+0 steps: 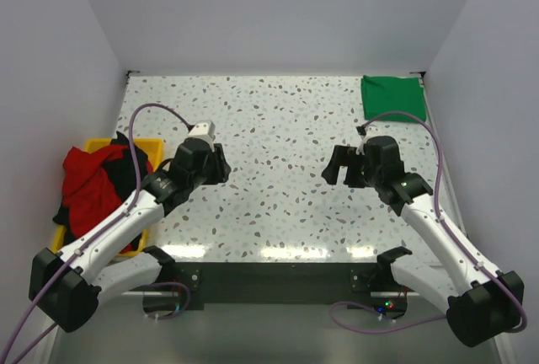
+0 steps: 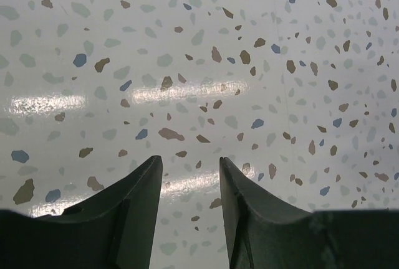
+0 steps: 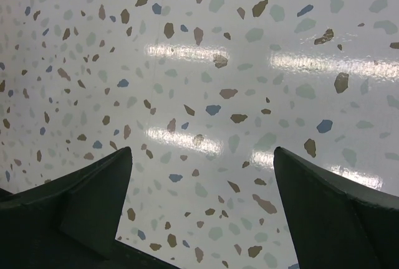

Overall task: Fold and stack the t-shirts
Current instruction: Grab the tshirt from the pile

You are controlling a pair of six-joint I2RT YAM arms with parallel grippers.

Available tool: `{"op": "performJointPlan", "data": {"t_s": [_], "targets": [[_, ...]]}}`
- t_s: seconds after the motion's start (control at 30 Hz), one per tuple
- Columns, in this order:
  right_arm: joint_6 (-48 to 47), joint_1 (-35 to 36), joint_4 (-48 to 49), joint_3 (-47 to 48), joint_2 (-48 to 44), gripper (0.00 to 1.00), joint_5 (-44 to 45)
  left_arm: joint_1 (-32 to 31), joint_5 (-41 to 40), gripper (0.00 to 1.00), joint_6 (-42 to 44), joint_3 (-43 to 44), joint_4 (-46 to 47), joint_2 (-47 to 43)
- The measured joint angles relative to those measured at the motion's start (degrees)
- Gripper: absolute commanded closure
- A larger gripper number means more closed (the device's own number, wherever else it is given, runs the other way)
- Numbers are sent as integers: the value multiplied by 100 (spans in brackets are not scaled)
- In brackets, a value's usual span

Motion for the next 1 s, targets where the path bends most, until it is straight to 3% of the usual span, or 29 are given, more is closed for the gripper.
{"op": "performJointPlan", "data": {"t_s": [0.17,0.43,0.53,0.87,1.0], "targets": [[0,0,0,0,0,1,0,0,-94,51,-35,0,0,0],[0,0,2,-7,0,1,4,256,-623,38,-337,470,-487,70],[2,0,2,-50,-4,1,4,855,-813,35,-448,750,-734,72],[0,0,0,-85,0,1,-9,4120,-1012,35,-267,927,-1104,17],[2,0,4,-85,17,1,-37,4741,-1145,35,-221,1346,-1104,581]]}}
